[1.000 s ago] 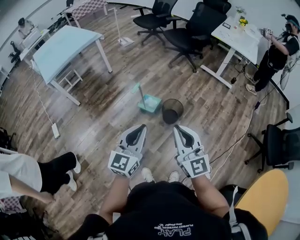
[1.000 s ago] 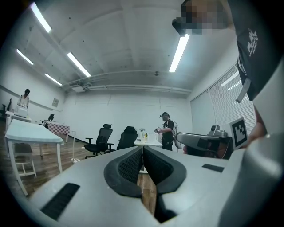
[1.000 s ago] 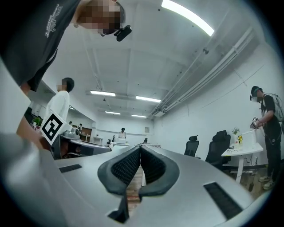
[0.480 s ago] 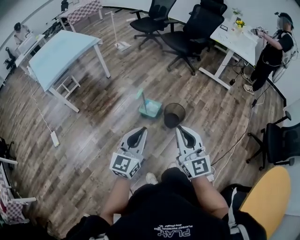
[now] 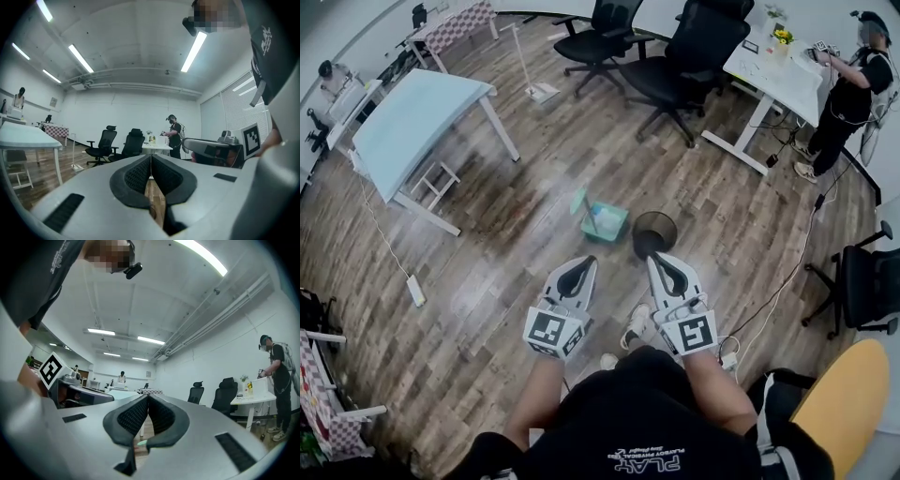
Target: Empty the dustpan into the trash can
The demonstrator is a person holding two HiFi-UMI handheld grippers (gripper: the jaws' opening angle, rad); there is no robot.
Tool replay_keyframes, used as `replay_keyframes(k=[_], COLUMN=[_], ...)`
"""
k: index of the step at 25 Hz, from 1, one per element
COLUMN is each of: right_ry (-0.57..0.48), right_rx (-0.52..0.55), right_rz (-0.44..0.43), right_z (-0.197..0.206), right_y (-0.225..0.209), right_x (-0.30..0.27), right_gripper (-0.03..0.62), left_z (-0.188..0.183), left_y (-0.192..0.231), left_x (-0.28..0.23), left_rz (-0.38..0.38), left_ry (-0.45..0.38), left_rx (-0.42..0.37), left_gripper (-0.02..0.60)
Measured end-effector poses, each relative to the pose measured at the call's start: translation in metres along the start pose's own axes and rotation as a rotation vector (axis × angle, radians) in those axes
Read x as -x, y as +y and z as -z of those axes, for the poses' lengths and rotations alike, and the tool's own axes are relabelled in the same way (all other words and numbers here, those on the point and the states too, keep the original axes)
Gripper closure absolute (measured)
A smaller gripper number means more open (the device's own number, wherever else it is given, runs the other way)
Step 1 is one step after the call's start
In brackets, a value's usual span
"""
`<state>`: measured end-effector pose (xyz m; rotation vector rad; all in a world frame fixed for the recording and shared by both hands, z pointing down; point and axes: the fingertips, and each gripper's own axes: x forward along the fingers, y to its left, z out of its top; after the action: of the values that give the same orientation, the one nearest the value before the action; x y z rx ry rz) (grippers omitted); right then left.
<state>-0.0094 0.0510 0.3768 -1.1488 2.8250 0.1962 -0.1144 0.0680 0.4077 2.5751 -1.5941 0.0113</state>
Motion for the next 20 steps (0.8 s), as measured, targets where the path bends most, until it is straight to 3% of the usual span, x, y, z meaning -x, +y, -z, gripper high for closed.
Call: replay_keyframes(k=[4,13,20], right_ry=[-0.016,0.0,-0.085], right_rx=[0.017,-0.016,-0.041], right_rz=[0.049,0.016,-0.018], right_z=[0.0,0.026,0.014], right_y=[-0.041,-0.099,-0.113], right_x=[-0.027,-0.07,-0.101], right_gripper=[0.571,0.571,0.571], left_z=[-0.001,-0.011,-0.006], left_y=[0.01,0.037,0.044], left_x=[-0.04,-0.12,-0.148], left_rz=[0.014,0.003,-0.008], left_ry=[0.011,0.043,0.074], left_rx=[0.013,-0.021,-0.014], left_gripper=[0.557,0.557,0.557])
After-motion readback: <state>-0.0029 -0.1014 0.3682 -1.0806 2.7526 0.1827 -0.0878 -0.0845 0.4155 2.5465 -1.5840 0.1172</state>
